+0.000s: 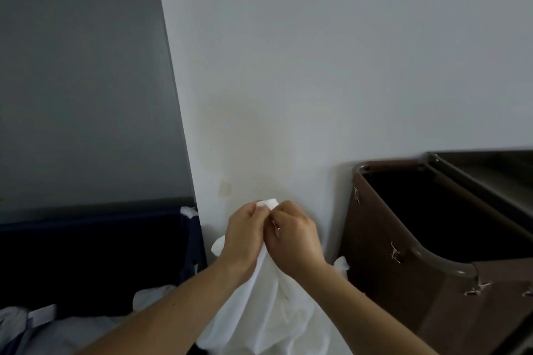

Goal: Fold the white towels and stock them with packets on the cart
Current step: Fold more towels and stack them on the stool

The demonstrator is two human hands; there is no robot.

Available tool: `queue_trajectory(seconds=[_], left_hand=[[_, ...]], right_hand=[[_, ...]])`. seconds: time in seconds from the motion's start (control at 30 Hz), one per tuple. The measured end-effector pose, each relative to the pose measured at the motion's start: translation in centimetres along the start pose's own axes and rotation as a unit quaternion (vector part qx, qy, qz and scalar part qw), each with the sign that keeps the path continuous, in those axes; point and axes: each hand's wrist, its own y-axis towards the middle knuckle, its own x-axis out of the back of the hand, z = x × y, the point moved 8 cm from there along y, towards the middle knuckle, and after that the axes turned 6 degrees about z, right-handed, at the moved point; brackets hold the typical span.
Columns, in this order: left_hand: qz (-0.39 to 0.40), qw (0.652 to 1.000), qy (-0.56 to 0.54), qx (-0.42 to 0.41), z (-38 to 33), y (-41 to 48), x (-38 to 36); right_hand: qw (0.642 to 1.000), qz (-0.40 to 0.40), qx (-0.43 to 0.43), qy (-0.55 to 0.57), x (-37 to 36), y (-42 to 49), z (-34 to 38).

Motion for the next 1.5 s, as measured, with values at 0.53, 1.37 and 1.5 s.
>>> queue_trajectory(seconds=[0.53,1.37,1.5], left_hand=[[0.183,0.963,-0.053,-0.189,-20.3,4.1,-0.1],[-0.105,0.897,0.25,-0.348,-24.8,13.3,9.3],[-0.092,0.907,0.276,-0.304,-20.3,14.2,7.8]], right_hand=[[0.919,0.199,0.041,0.337,8.3,11.6,1.4],[0.97,0.229,-0.026,-0.075,14.5,9.3,-4.3],[0.959,0.25,-0.096,-0.097,10.9,5.8,-9.1]])
